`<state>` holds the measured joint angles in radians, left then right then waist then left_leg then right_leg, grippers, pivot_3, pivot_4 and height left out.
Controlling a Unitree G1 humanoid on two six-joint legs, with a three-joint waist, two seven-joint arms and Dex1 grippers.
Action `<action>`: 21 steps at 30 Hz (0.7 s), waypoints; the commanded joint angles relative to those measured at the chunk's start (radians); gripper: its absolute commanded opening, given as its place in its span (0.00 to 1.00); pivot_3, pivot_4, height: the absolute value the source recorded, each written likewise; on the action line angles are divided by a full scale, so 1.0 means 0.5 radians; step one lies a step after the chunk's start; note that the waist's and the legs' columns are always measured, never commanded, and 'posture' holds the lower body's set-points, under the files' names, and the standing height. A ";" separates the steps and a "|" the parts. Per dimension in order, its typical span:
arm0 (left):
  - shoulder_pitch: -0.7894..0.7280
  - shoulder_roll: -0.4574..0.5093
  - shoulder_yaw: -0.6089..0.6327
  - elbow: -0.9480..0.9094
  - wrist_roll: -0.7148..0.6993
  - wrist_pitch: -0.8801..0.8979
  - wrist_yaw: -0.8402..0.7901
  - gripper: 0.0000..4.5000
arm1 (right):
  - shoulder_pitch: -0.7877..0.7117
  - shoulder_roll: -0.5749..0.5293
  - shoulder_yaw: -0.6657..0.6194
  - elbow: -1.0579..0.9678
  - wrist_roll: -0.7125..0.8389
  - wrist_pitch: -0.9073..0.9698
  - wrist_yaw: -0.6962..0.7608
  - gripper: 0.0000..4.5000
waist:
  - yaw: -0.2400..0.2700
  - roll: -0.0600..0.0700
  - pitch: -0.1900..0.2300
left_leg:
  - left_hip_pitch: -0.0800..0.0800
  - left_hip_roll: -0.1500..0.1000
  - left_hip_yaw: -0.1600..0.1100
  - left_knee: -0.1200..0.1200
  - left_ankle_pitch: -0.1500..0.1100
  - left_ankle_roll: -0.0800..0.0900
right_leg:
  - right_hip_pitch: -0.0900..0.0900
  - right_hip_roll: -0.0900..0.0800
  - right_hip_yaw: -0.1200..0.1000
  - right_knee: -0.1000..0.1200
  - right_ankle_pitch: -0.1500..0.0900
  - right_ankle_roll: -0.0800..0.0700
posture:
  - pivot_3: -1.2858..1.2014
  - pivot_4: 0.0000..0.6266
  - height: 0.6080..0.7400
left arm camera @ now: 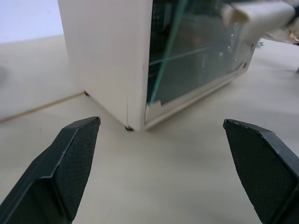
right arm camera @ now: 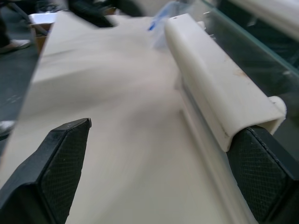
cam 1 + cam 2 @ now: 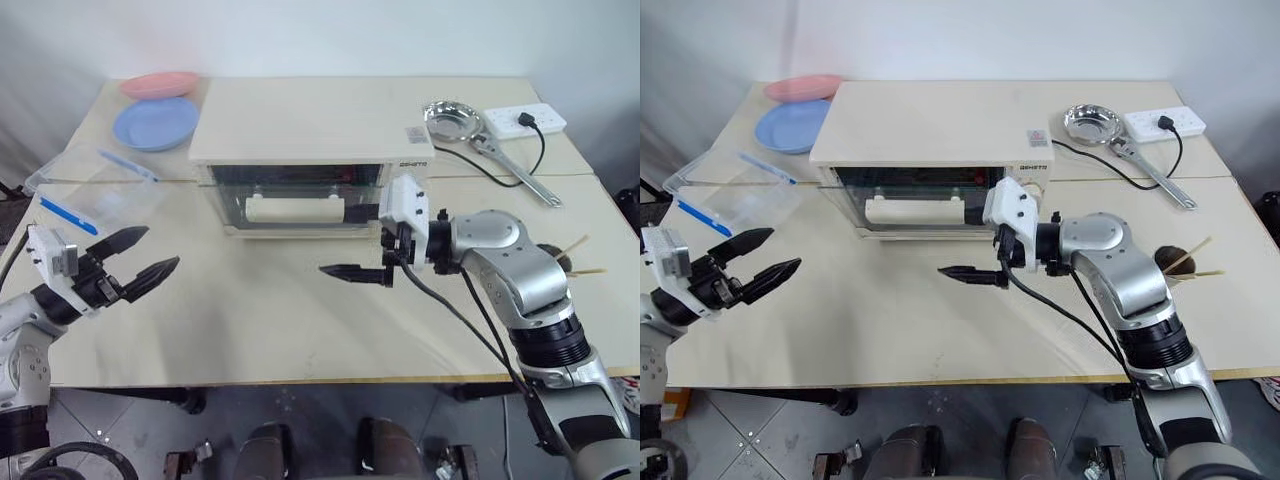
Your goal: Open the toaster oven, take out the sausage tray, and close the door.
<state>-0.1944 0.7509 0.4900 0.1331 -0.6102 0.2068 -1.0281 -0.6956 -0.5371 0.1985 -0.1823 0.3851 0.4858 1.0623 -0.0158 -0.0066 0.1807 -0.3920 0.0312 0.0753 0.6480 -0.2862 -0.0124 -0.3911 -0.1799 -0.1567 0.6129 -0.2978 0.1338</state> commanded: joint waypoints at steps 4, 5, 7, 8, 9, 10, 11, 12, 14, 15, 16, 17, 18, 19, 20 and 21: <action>-0.173 0.074 0.020 0.120 -0.086 0.049 -0.144 0.72 | 0.033 -0.009 0.034 -0.051 -0.043 -0.124 0.057 1.00 | -0.023 0.000 0.000 | 0.000 0.000 0.001 0.000 0.000 0.000 | 0.000 0.000 0.000 0.001 0.000 0.000 | 0.52 0.24 1.00; -0.220 0.081 0.024 0.158 -0.095 0.053 -0.165 0.65 | 0.044 -0.006 0.038 -0.045 -0.053 -0.136 0.052 1.00 | -0.025 -0.001 0.000 | 0.000 0.000 0.001 0.000 0.000 0.000 | -0.001 0.000 0.000 0.001 0.000 0.000 | 0.52 0.24 1.00; -0.312 0.096 0.031 0.230 -0.107 0.061 -0.204 0.50 | 0.061 -0.004 0.046 -0.031 -0.071 -0.161 0.044 1.00 | -0.024 -0.002 0.000 | 0.000 0.000 0.001 0.000 0.000 0.000 | -0.001 0.000 0.001 0.001 0.000 0.000 | 0.52 0.24 1.00; -0.368 0.106 0.034 0.276 -0.114 0.065 -0.230 0.42 | 0.072 -0.002 0.051 -0.027 -0.081 -0.175 0.041 1.00 | -0.024 -0.002 0.000 | 0.001 0.000 0.001 0.000 0.000 0.000 | -0.001 0.000 0.001 0.001 0.000 0.000 | 0.52 0.24 1.00; -0.415 0.115 0.033 0.317 -0.119 0.071 -0.256 0.35 | 0.080 0.000 0.056 -0.024 -0.088 -0.184 0.037 1.00 | -0.024 -0.003 0.000 | 0.001 0.000 0.001 0.000 0.000 0.000 | -0.001 0.000 0.001 0.002 0.000 0.000 | 0.52 0.24 1.00; -0.460 0.122 0.029 0.369 -0.116 0.065 -0.290 0.29 | 0.086 0.005 0.058 -0.023 -0.093 -0.192 0.032 1.00 | -0.024 -0.003 0.000 | 0.000 0.000 0.001 0.000 0.000 0.000 | -0.001 0.000 0.001 0.002 0.000 0.000 | 0.52 0.24 1.00; -0.504 0.125 0.019 0.422 -0.107 0.053 -0.321 0.21 | 0.089 0.012 0.058 -0.021 -0.096 -0.197 0.027 1.00 | -0.024 -0.003 0.000 | 0.000 0.000 0.001 0.001 0.000 0.000 | -0.001 0.000 0.001 0.002 0.000 0.000 | 0.52 0.24 1.00; -0.543 0.127 0.006 0.468 -0.094 0.040 -0.350 0.14 | 0.092 0.020 0.058 -0.022 -0.097 -0.199 0.021 1.00 | -0.025 -0.003 0.000 | 0.000 0.000 0.002 0.001 0.000 0.000 | -0.001 0.000 0.001 0.002 0.000 0.000 | 0.52 0.24 1.00; -0.625 0.122 -0.049 0.545 -0.060 0.030 -0.403 0.01 | 0.105 0.034 0.058 -0.039 -0.094 -0.192 0.008 1.00 | -0.025 -0.004 0.000 | 0.001 0.000 0.002 0.000 0.000 0.000 | -0.001 0.000 0.001 0.002 0.000 0.000 | 0.52 0.24 1.00; -0.660 0.114 -0.079 0.573 -0.049 0.027 -0.436 0.01 | 0.112 0.038 0.057 -0.049 -0.090 -0.185 0.005 1.00 | -0.024 -0.004 0.000 | 0.001 0.000 0.002 0.001 0.000 0.000 | -0.001 0.000 0.001 0.003 0.000 0.000 | 0.52 0.24 1.00; -0.685 0.109 -0.099 0.598 -0.041 0.022 -0.460 0.01 | 0.116 0.041 0.056 -0.054 -0.088 -0.182 0.003 1.00 | -0.024 -0.004 0.000 | 0.001 0.000 0.002 0.001 0.000 0.000 | -0.001 0.000 0.001 0.003 0.000 0.000 | 0.52 0.24 1.00; -0.704 0.103 -0.126 0.603 -0.038 0.029 -0.481 0.01 | 0.123 0.042 0.056 -0.061 -0.086 -0.179 0.002 1.00 | -0.024 -0.004 0.000 | 0.001 0.000 0.003 0.001 0.000 0.000 | -0.001 0.000 0.001 0.003 0.000 0.000 | 0.52 0.24 1.00; -0.717 0.102 -0.143 0.608 -0.037 0.031 -0.496 0.01 | 0.128 0.042 0.056 -0.066 -0.086 -0.177 0.002 1.00 | -0.024 -0.005 0.000 | 0.001 0.000 0.003 0.001 0.000 0.000 | -0.001 0.000 0.001 0.003 0.000 0.000 | 0.52 0.24 1.00; -0.730 0.100 -0.169 0.611 -0.032 0.039 -0.514 0.01 | 0.135 0.040 0.055 -0.072 -0.086 -0.177 0.004 1.00 | -0.025 -0.005 0.000 | 0.001 0.000 0.003 0.001 0.000 0.000 | -0.001 0.000 0.001 0.003 0.000 0.000 | 0.52 0.24 1.00; -0.782 0.075 -0.219 0.635 -0.018 0.035 -0.539 0.01 | 0.155 0.033 0.054 -0.094 -0.082 -0.170 0.004 1.00 | -0.024 -0.005 0.000 | 0.001 0.000 0.003 0.001 0.000 0.000 | -0.001 0.000 0.001 0.003 0.000 0.000 | 0.52 0.24 1.00; -0.819 0.057 -0.252 0.656 -0.007 0.029 -0.557 0.01 | 0.170 0.028 0.053 -0.109 -0.079 -0.165 0.003 1.00 | -0.023 -0.005 0.000 | 0.001 0.000 0.003 0.001 0.000 0.000 | -0.001 0.000 0.001 0.004 0.000 0.000 | 0.52 0.24 1.00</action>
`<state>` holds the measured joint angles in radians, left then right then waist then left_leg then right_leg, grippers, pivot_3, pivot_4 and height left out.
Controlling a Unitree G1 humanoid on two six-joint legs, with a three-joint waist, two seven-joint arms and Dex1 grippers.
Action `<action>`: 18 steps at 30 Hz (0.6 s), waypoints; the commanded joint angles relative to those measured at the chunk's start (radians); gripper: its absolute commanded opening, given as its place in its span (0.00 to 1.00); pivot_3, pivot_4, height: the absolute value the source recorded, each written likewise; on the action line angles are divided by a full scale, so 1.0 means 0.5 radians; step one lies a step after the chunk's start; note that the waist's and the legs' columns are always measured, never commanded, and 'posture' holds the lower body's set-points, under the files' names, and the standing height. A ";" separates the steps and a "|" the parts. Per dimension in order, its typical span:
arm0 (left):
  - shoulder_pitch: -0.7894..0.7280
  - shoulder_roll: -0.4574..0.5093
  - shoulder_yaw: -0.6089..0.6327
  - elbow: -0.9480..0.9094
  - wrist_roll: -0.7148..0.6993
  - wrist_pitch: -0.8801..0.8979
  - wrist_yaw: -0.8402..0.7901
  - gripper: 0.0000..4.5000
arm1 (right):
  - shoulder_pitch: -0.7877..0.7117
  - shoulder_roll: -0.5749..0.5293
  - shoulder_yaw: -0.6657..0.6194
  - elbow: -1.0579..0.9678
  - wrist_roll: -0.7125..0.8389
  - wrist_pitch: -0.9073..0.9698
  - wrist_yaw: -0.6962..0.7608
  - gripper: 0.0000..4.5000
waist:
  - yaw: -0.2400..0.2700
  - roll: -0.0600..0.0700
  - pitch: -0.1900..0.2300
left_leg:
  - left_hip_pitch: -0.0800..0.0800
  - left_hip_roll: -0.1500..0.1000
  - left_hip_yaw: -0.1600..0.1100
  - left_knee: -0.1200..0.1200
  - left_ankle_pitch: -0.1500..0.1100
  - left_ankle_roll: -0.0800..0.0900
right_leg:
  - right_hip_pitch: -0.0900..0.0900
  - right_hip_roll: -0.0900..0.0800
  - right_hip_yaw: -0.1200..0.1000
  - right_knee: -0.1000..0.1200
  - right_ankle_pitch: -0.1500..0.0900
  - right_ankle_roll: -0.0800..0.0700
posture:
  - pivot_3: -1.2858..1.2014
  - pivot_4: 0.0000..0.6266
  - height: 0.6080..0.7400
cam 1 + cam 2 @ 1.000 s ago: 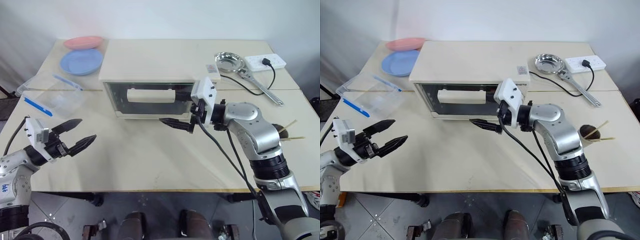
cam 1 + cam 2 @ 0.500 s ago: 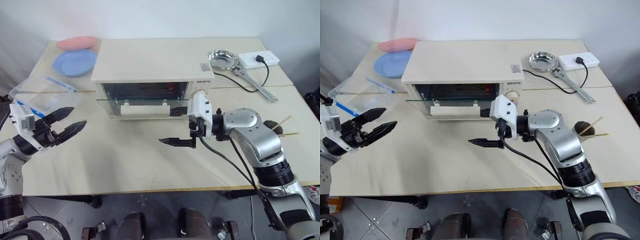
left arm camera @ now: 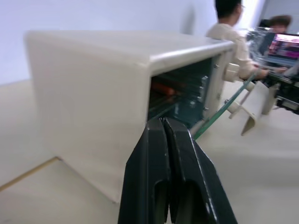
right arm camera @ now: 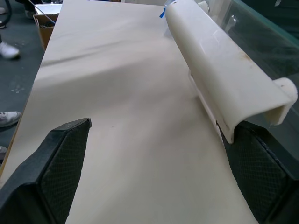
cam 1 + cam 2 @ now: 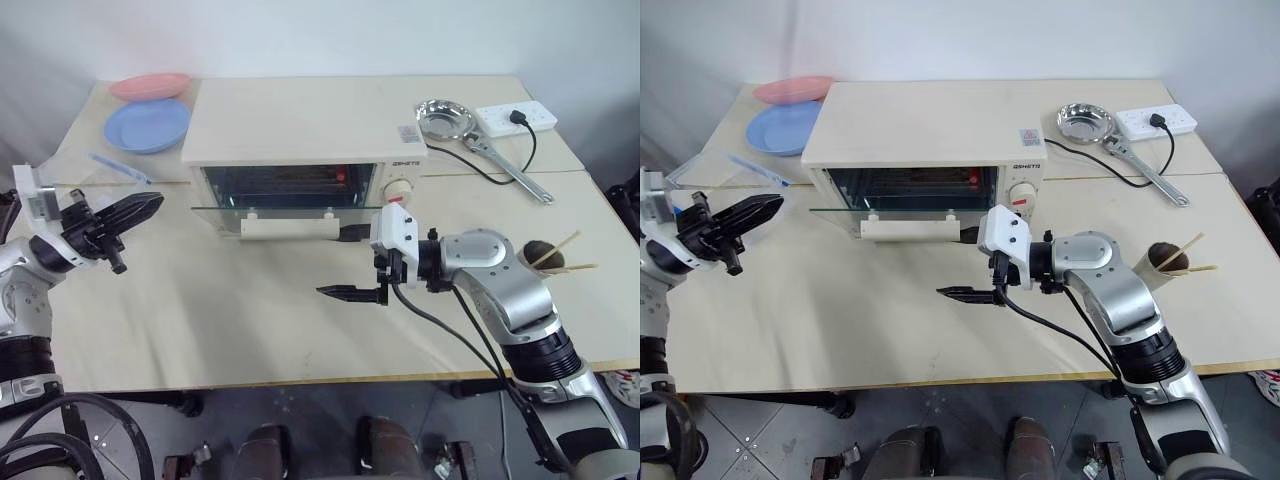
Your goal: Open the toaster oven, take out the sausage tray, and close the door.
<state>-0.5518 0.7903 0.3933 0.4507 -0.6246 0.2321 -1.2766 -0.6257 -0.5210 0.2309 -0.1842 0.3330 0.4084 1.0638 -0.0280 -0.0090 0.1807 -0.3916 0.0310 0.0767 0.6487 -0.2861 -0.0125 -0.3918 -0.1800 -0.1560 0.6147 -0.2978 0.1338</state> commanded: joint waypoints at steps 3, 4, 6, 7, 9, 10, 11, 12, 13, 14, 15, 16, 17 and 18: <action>-0.273 -0.100 -0.175 0.155 0.095 -0.076 -0.111 0.01 | 0.093 -0.039 -0.034 -0.183 0.038 0.039 -0.019 1.00 | 0.015 -0.003 0.001 | -0.001 0.000 -0.001 0.004 0.000 0.000 | 0.000 0.000 0.000 0.003 0.000 0.000 | 0.52 0.24 1.00; -0.321 -0.117 -0.223 0.214 0.170 -0.127 -0.074 0.01 | 0.112 -0.050 -0.043 -0.206 0.039 0.053 -0.027 1.00 | 0.013 -0.004 0.002 | -0.001 0.000 0.000 0.004 0.000 0.000 | 0.000 0.000 0.000 0.003 0.000 0.000 | 0.52 0.24 1.00; -0.377 -0.143 -0.261 0.289 0.234 -0.180 -0.049 0.01 | 0.137 -0.066 -0.057 -0.240 0.044 0.082 -0.044 1.00 | 0.011 -0.005 0.002 | -0.001 -0.001 0.000 0.005 0.000 0.000 | 0.000 0.000 0.000 0.003 0.000 0.000 | 0.52 0.24 1.00; -0.389 -0.154 -0.269 0.303 0.228 -0.182 -0.080 0.01 | 0.152 -0.076 -0.065 -0.260 0.049 0.099 -0.051 1.00 | 0.003 -0.005 0.002 | -0.002 -0.001 0.000 0.005 0.000 0.000 | 0.000 0.000 0.000 0.003 0.000 0.000 | 0.52 0.24 1.00; -0.406 -0.179 -0.296 0.317 0.230 -0.176 -0.138 0.01 | 0.191 -0.122 -0.079 -0.318 0.057 0.175 -0.073 1.00 | -0.002 -0.005 0.002 | -0.001 -0.001 0.000 0.003 0.000 0.000 | -0.001 0.000 0.000 0.004 0.000 0.000 | 0.52 0.24 1.00; -0.411 -0.187 -0.315 0.326 0.245 -0.177 -0.159 0.01 | 0.208 -0.164 -0.077 -0.355 0.063 0.269 -0.090 1.00 | -0.002 -0.006 0.002 | -0.001 0.000 0.000 0.003 0.000 0.000 | -0.001 0.000 0.000 0.004 0.000 0.000 | 0.52 0.24 1.00; -0.414 -0.195 -0.331 0.333 0.256 -0.183 -0.180 0.01 | 0.229 -0.210 -0.075 -0.396 0.068 0.343 -0.097 1.00 | -0.001 -0.006 0.002 | -0.001 0.000 0.000 0.003 0.000 0.000 | -0.001 0.000 0.000 0.004 0.000 0.000 | 0.52 0.24 1.00; -0.418 -0.201 -0.345 0.342 0.266 -0.192 -0.197 0.01 | 0.254 -0.247 -0.078 -0.434 0.078 0.378 -0.089 1.00 | 0.001 -0.006 0.002 | -0.001 0.000 0.000 0.003 0.000 0.000 | -0.002 0.000 0.000 0.003 0.000 0.000 | 0.52 0.24 1.00; -0.420 -0.207 -0.357 0.350 0.276 -0.201 -0.210 0.01 | 0.278 -0.278 -0.084 -0.468 0.091 0.407 -0.084 1.00 | 0.003 -0.006 0.003 | -0.001 0.000 0.000 0.003 0.000 0.000 | -0.001 0.000 0.000 0.004 0.000 0.000 | 0.52 0.24 1.00; -0.425 -0.211 -0.372 0.358 0.286 -0.203 -0.222 0.01 | 0.306 -0.320 -0.093 -0.504 0.102 0.436 -0.074 1.00 | 0.005 -0.006 0.003 | -0.001 0.000 0.000 0.003 0.000 0.000 | -0.001 0.000 0.000 0.003 0.000 0.000 | 0.52 0.24 1.00; -0.428 -0.213 -0.387 0.363 0.299 -0.204 -0.234 0.01 | 0.330 -0.367 -0.102 -0.539 0.118 0.471 -0.061 1.00 | 0.006 -0.007 0.003 | -0.002 0.000 0.000 0.004 0.000 0.000 | -0.001 0.000 0.000 0.003 0.000 0.000 | 0.52 0.24 1.00; -0.429 -0.211 -0.405 0.368 0.317 -0.210 -0.250 0.01 | 0.351 -0.417 -0.110 -0.571 0.137 0.511 -0.045 1.00 | 0.006 -0.007 0.003 | -0.002 0.000 0.000 0.005 0.000 0.001 | -0.001 0.000 0.000 0.003 0.000 0.000 | 0.52 0.24 1.00; -0.428 -0.207 -0.424 0.373 0.336 -0.218 -0.270 0.01 | 0.370 -0.470 -0.116 -0.602 0.157 0.547 -0.023 1.00 | 0.007 -0.007 0.003 | -0.002 0.000 0.000 0.005 0.000 0.001 | 0.000 0.000 0.000 0.003 0.000 0.000 | 0.52 0.24 1.00; -0.422 -0.202 -0.441 0.372 0.351 -0.221 -0.292 0.01 | 0.391 -0.518 -0.131 -0.633 0.183 0.568 0.001 1.00 | 0.007 -0.007 0.003 | -0.002 -0.001 0.000 0.007 0.000 0.001 | 0.000 -0.001 0.001 0.003 0.000 0.000 | 0.52 0.24 1.00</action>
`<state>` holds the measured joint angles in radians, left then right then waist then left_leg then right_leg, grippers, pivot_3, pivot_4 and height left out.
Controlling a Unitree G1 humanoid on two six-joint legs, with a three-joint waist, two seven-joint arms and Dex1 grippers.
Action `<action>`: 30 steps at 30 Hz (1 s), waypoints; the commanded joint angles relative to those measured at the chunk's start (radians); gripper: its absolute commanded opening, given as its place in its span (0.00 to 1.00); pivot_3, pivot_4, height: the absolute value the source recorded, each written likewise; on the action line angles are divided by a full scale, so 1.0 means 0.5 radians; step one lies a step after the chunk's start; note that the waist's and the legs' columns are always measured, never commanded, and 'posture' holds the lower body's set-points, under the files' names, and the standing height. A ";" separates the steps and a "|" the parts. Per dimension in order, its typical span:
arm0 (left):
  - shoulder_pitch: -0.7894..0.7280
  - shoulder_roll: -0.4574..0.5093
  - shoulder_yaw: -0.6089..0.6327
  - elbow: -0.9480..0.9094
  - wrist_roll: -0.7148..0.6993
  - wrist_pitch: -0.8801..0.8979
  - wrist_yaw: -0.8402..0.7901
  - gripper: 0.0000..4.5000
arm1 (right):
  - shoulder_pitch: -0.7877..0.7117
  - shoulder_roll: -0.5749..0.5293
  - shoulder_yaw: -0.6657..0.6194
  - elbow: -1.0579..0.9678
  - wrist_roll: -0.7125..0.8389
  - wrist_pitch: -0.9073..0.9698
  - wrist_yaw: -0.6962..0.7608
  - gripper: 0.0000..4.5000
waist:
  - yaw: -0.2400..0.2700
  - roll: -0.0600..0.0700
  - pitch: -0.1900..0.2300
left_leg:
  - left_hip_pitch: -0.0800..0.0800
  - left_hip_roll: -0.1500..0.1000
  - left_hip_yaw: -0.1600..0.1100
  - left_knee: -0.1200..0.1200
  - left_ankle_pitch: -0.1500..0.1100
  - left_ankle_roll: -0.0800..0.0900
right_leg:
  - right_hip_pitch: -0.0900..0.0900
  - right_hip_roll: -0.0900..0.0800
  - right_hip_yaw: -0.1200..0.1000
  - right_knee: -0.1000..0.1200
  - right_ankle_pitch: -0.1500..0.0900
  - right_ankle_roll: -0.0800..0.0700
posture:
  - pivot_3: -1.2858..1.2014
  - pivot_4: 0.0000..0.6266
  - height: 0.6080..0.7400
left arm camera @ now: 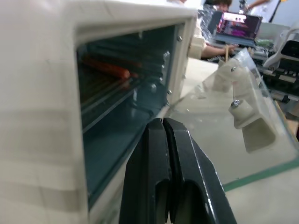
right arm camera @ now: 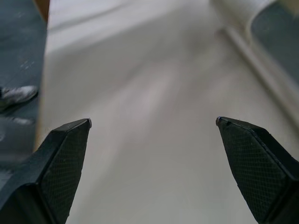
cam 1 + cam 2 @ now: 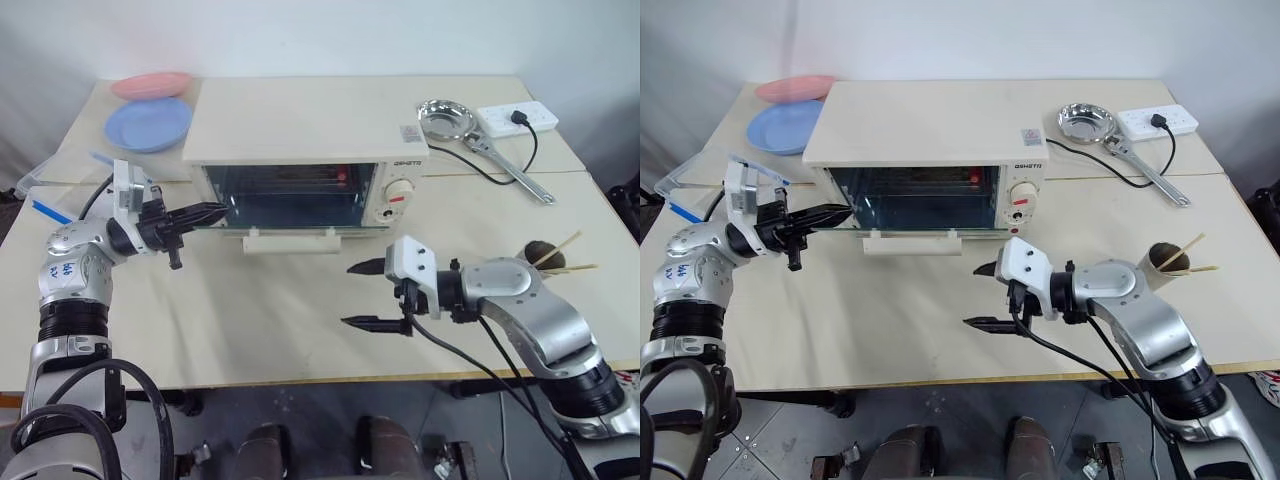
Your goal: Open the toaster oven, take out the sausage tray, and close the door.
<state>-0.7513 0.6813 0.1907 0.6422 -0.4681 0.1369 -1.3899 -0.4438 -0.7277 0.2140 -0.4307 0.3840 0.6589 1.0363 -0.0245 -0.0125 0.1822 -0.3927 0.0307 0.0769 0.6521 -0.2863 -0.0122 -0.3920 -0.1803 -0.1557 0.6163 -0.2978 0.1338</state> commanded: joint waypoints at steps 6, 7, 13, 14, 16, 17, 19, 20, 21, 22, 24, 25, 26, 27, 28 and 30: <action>0.057 0.061 -0.224 -0.037 0.225 -0.157 -0.230 0.01 | 0.032 -0.323 -0.289 -0.263 0.343 0.170 0.214 1.00 | 0.003 -0.004 0.002 | 0.000 0.000 0.000 0.001 0.000 0.001 | 0.000 0.000 0.000 -0.001 0.000 0.000 | 0.52 0.24 1.00; 0.072 0.065 -0.259 -0.030 0.271 -0.219 -0.250 0.01 | 0.006 -0.336 -0.312 -0.269 0.380 0.198 0.217 1.00 | 0.000 -0.004 0.002 | 0.000 0.000 0.000 0.001 0.000 0.001 | 0.000 0.000 0.000 0.000 0.000 0.000 | 0.52 0.24 1.00; 0.111 0.076 -0.378 -0.015 0.411 -0.401 -0.293 0.01 | -0.192 -0.255 -0.382 -0.242 0.553 0.273 0.133 1.00 | 0.000 -0.010 0.005 | -0.001 0.001 0.000 0.002 0.000 0.001 | 0.000 0.000 0.000 0.000 0.000 0.000 | 0.52 0.24 1.00; 0.121 0.080 -0.405 -0.023 0.438 -0.434 -0.306 0.01 | -0.229 -0.225 -0.370 -0.224 0.549 0.265 0.101 1.00 | -0.001 -0.010 0.006 | -0.001 0.001 0.000 0.002 0.000 0.001 | 0.000 0.000 0.000 0.000 0.000 0.000 | 0.52 0.24 1.00; 0.131 0.081 -0.457 -0.019 0.502 -0.532 -0.302 0.01 | -0.316 -0.126 -0.263 -0.150 0.399 0.160 -0.001 1.00 | -0.001 -0.011 0.006 | -0.001 0.001 0.000 0.002 0.000 0.001 | 0.000 -0.001 0.000 0.000 0.000 0.000 | 0.52 0.24 1.00; 0.131 0.079 -0.470 -0.015 0.517 -0.564 -0.292 0.01 | -0.341 -0.096 -0.211 -0.124 0.325 0.115 -0.034 1.00 | -0.001 -0.011 0.006 | -0.001 0.001 0.000 0.002 0.000 0.001 | 0.000 -0.001 0.000 0.000 0.000 0.000 | 0.52 0.24 1.00; 0.138 0.073 -0.492 -0.013 0.541 -0.658 -0.284 0.01 | -0.408 -0.010 -0.070 -0.042 0.133 0.014 -0.136 1.00 | -0.001 -0.011 0.006 | -0.001 0.001 0.001 0.002 0.000 0.001 | -0.001 -0.001 0.000 0.001 0.000 0.000 | 0.52 0.24 1.00; 0.144 0.068 -0.493 -0.016 0.546 -0.711 -0.270 0.01 | -0.443 0.044 0.007 0.001 0.025 -0.061 -0.195 1.00 | -0.001 -0.011 0.006 | -0.001 0.001 0.001 0.002 0.000 0.001 | -0.001 -0.001 0.000 0.001 0.000 0.000 | 0.52 0.24 1.00; 0.149 0.060 -0.486 -0.019 0.546 -0.752 -0.247 0.01 | -0.477 0.087 0.089 0.044 -0.106 -0.145 -0.258 1.00 | -0.002 -0.011 0.006 | -0.001 0.000 0.001 0.002 0.000 0.001 | -0.001 -0.001 0.000 0.001 0.000 0.000 | 0.52 0.24 1.00; 0.152 0.048 -0.466 -0.023 0.529 -0.782 -0.223 0.01 | -0.508 0.127 0.162 0.083 -0.226 -0.199 -0.322 1.00 | -0.003 -0.011 0.006 | -0.001 0.000 0.002 0.003 0.000 0.001 | -0.002 -0.001 0.000 0.002 0.000 0.000 | 0.52 0.24 1.00; 0.155 0.013 -0.398 -0.034 0.471 -0.800 -0.151 0.01 | -0.557 0.194 0.271 0.155 -0.413 -0.262 -0.424 1.00 | -0.004 -0.011 0.006 | -0.001 0.000 0.002 0.003 0.000 0.001 | -0.003 -0.002 0.001 0.006 0.000 0.000 | 0.52 0.24 1.00; 0.156 -0.006 -0.358 -0.042 0.438 -0.802 -0.105 0.01 | -0.583 0.244 0.304 0.198 -0.447 -0.249 -0.450 1.00 | -0.005 -0.011 0.006 | -0.001 0.000 0.002 0.003 0.000 0.001 | -0.004 -0.002 0.001 0.006 0.000 0.000 | 0.52 0.24 1.00; 0.166 -0.024 -0.316 -0.063 0.405 -0.787 -0.052 0.01 | -0.598 0.301 0.317 0.233 -0.469 -0.254 -0.482 1.00 | -0.005 -0.011 0.006 | -0.002 0.000 0.002 0.003 0.000 0.001 | -0.004 -0.002 0.001 0.006 0.000 0.000 | 0.52 0.24 1.00; 0.178 -0.044 -0.271 -0.083 0.371 -0.780 0.003 0.01 | -0.612 0.358 0.328 0.270 -0.510 -0.282 -0.530 1.00 | -0.006 -0.011 0.006 | -0.003 0.000 0.002 0.004 0.000 0.001 | -0.004 -0.002 0.000 0.006 0.000 0.000 | 0.52 0.24 1.00; 0.211 -0.066 -0.215 -0.132 0.316 -0.750 0.063 0.01 | -0.633 0.412 0.357 0.319 -0.585 -0.328 -0.593 1.00 | -0.006 -0.011 0.006 | -0.003 0.000 0.001 0.005 0.000 0.001 | -0.004 -0.002 0.000 0.006 0.000 0.000 | 0.52 0.24 1.00; 0.294 -0.102 -0.119 -0.257 0.209 -0.645 0.163 0.01 | -0.674 0.502 0.407 0.414 -0.742 -0.407 -0.718 1.00 | -0.010 -0.011 0.006 | -0.003 0.000 0.000 0.005 0.000 0.001 | -0.005 -0.002 0.000 0.007 0.000 0.000 | 0.52 0.24 1.00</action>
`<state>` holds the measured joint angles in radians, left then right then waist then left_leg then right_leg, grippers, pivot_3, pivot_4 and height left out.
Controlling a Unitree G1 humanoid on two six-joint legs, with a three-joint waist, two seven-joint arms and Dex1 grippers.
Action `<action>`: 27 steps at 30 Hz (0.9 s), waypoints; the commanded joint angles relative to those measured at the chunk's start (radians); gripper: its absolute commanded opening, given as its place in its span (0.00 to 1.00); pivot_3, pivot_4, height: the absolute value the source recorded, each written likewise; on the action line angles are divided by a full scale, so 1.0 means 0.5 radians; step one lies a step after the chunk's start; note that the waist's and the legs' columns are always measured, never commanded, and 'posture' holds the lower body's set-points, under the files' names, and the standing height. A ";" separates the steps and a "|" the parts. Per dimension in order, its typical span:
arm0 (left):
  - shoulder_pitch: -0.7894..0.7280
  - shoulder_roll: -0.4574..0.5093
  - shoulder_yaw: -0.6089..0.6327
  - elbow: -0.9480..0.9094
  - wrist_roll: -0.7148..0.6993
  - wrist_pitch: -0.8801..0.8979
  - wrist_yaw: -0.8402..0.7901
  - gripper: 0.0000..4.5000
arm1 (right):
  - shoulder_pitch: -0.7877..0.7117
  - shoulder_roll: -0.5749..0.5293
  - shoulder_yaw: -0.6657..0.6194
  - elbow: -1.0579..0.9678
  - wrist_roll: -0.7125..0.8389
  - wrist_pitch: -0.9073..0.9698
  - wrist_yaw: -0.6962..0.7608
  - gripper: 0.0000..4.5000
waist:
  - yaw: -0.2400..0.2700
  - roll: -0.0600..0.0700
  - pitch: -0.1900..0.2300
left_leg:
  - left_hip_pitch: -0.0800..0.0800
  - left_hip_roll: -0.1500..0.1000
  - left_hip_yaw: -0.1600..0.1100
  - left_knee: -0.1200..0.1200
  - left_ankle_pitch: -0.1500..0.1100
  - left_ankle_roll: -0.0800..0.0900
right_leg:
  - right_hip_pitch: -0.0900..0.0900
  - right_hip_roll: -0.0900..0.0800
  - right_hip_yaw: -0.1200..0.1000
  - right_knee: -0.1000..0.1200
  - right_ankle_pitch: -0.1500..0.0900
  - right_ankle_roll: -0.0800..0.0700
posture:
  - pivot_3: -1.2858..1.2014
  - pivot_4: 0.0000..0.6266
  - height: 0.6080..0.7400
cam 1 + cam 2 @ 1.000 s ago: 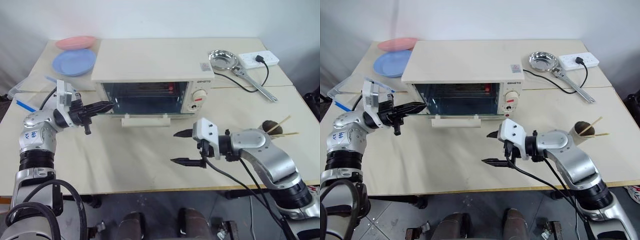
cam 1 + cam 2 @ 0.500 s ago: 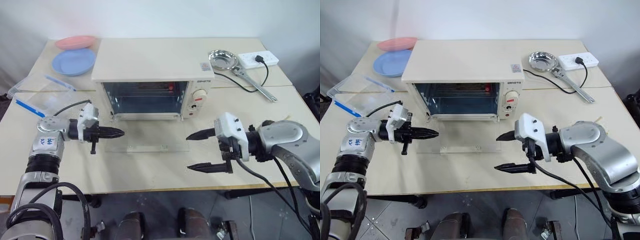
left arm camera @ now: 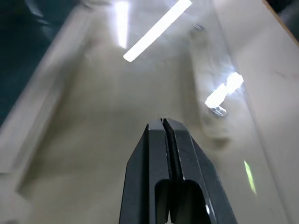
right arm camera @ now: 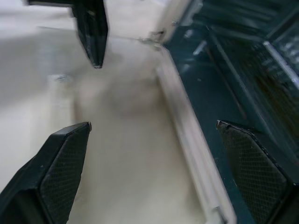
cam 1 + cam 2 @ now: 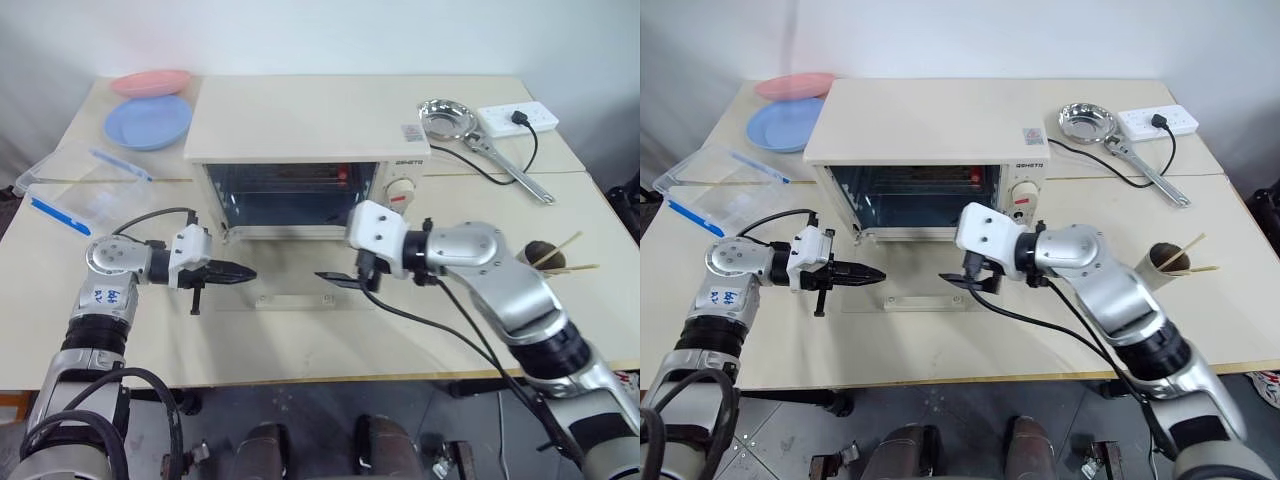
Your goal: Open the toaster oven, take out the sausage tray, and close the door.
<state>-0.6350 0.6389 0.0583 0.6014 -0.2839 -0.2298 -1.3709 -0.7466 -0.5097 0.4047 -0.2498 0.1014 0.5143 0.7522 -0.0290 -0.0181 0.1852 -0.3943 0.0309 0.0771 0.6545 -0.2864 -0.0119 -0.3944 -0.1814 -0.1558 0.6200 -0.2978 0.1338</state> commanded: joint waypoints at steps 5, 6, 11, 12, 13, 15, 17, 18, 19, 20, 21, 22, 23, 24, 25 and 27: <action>0.292 -0.147 0.406 -0.557 -0.447 0.331 0.447 0.20 | -0.196 0.231 0.123 0.327 -0.534 -0.253 -0.414 1.00 | -0.009 0.000 0.000 | 0.001 0.001 -0.001 0.000 0.000 0.000 | 0.000 0.000 0.001 0.002 0.000 0.000 | 0.52 0.24 1.00; 0.330 -0.176 0.448 -0.625 -0.480 0.349 0.516 0.26 | -0.217 0.256 0.136 0.378 -0.587 -0.258 -0.447 1.00 | -0.009 0.000 0.000 | 0.001 0.001 -0.001 0.000 0.000 0.000 | 0.000 0.000 0.001 0.003 0.000 0.000 | 0.52 0.24 1.00; 0.549 -0.321 0.617 -0.983 -0.611 0.457 0.885 0.61 | -0.336 0.390 0.196 0.696 -0.807 -0.415 -0.582 1.00 | -0.009 0.000 0.000 | 0.001 0.001 -0.003 0.000 0.000 0.000 | 0.000 -0.001 0.000 0.003 0.000 0.000 | 0.52 0.24 1.00; 0.588 -0.341 0.631 -1.037 -0.625 0.474 0.928 0.68 | -0.357 0.411 0.207 0.754 -0.837 -0.450 -0.597 1.00 | -0.009 0.000 0.000 | 0.001 0.000 -0.002 0.000 0.000 0.000 | 0.000 -0.001 0.001 0.003 0.000 0.000 | 0.52 0.24 1.00; 0.627 -0.371 0.646 -1.089 -0.633 0.482 0.991 0.74 | -0.390 0.441 0.221 0.838 -0.874 -0.494 -0.620 1.00 | -0.009 0.000 0.000 | 0.001 0.001 -0.003 0.000 0.000 0.000 | 0.000 -0.001 0.000 0.003 0.000 0.000 | 0.52 0.24 1.00; 0.672 -0.409 0.661 -1.159 -0.641 0.494 1.078 0.88 | -0.435 0.486 0.233 0.964 -0.935 -0.564 -0.652 1.00 | -0.009 0.000 0.000 | 0.001 0.001 -0.003 0.000 0.000 0.000 | 0.000 -0.001 0.001 0.003 0.000 0.000 | 0.52 0.24 1.00; 0.709 -0.441 0.664 -1.215 -0.636 0.486 1.147 0.99 | -0.489 0.531 0.252 1.096 -1.003 -0.621 -0.685 1.00 | -0.010 0.000 0.000 | 0.001 0.001 -0.003 0.000 0.000 0.000 | 0.001 0.000 0.001 0.003 0.000 0.000 | 0.52 0.24 1.00; 0.722 -0.457 0.660 -1.236 -0.633 0.479 1.171 0.99 | -0.519 0.561 0.255 1.170 -1.028 -0.638 -0.703 1.00 | -0.010 0.000 0.000 | 0.001 0.001 -0.002 0.000 0.000 0.000 | 0.001 -0.001 0.001 0.003 0.000 0.000 | 0.52 0.24 1.00; 0.732 -0.468 0.651 -1.252 -0.629 0.475 1.184 0.99 | -0.550 0.585 0.267 1.244 -1.060 -0.651 -0.721 1.00 | -0.011 0.000 0.000 | 0.001 0.001 -0.002 0.000 0.000 -0.001 | 0.001 0.000 0.001 0.003 0.000 0.000 | 0.52 0.24 1.00; 0.739 -0.472 0.644 -1.262 -0.630 0.475 1.190 0.99 | -0.580 0.609 0.283 1.318 -1.095 -0.656 -0.728 1.00 | -0.012 0.000 0.000 | 0.002 0.001 -0.003 0.000 0.000 -0.001 | 0.001 0.000 0.000 0.003 0.000 0.000 | 0.52 0.24 1.00; 0.745 -0.473 0.641 -1.270 -0.632 0.477 1.193 0.99 | -0.602 0.627 0.294 1.371 -1.121 -0.660 -0.732 1.00 | -0.013 0.000 0.000 | 0.002 0.001 -0.002 0.000 0.000 -0.001 | 0.001 0.000 0.001 0.003 0.000 0.000 | 0.52 0.24 1.00; 0.745 -0.472 0.639 -1.275 -0.636 0.481 1.194 0.99 | -0.630 0.642 0.309 1.433 -1.165 -0.657 -0.759 1.00 | -0.013 0.000 0.000 | 0.002 0.001 -0.003 -0.001 0.000 -0.001 | 0.001 0.000 0.000 0.003 0.000 0.000 | 0.52 0.24 1.00; 0.740 -0.470 0.638 -1.277 -0.644 0.488 1.195 0.99 | -0.667 0.660 0.331 1.509 -1.217 -0.632 -0.781 1.00 | -0.013 0.000 0.000 | 0.002 0.001 -0.002 -0.001 0.000 -0.001 | 0.001 0.000 0.001 0.003 0.000 0.000 | 0.52 0.24 1.00; 0.737 -0.468 0.639 -1.278 -0.650 0.493 1.195 0.99 | -0.693 0.674 0.342 1.562 -1.255 -0.617 -0.798 1.00 | -0.013 0.000 0.000 | 0.002 0.001 -0.002 -0.001 0.000 -0.001 | 0.001 0.000 0.000 0.003 0.000 0.000 | 0.52 0.24 1.00; 0.731 -0.465 0.638 -1.276 -0.654 0.498 1.194 0.99 | -0.717 0.684 0.353 1.613 -1.295 -0.598 -0.823 1.00 | -0.015 0.000 0.000 | 0.001 0.001 -0.002 -0.001 0.000 -0.001 | 0.001 0.000 0.000 0.003 0.000 0.000 | 0.52 0.24 1.00; 0.725 -0.457 0.639 -1.275 -0.668 0.508 1.187 0.99 | -0.735 0.692 0.353 1.656 -1.332 -0.603 -0.846 1.00 | -0.016 0.000 0.000 | 0.002 0.001 -0.002 -0.001 0.001 -0.001 | 0.000 0.000 0.001 0.003 0.000 0.000 | 0.52 0.24 1.00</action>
<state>-0.2662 0.3996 0.3718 0.0070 -0.5931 0.0257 -0.7754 -1.0936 -0.1690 0.5839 0.5767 -0.5372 0.2167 0.3530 -0.0371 -0.0181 0.1852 -0.3935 0.0313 0.0757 0.6537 -0.2861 -0.0124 -0.3941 -0.1815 -0.1556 0.6214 -0.2978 0.1337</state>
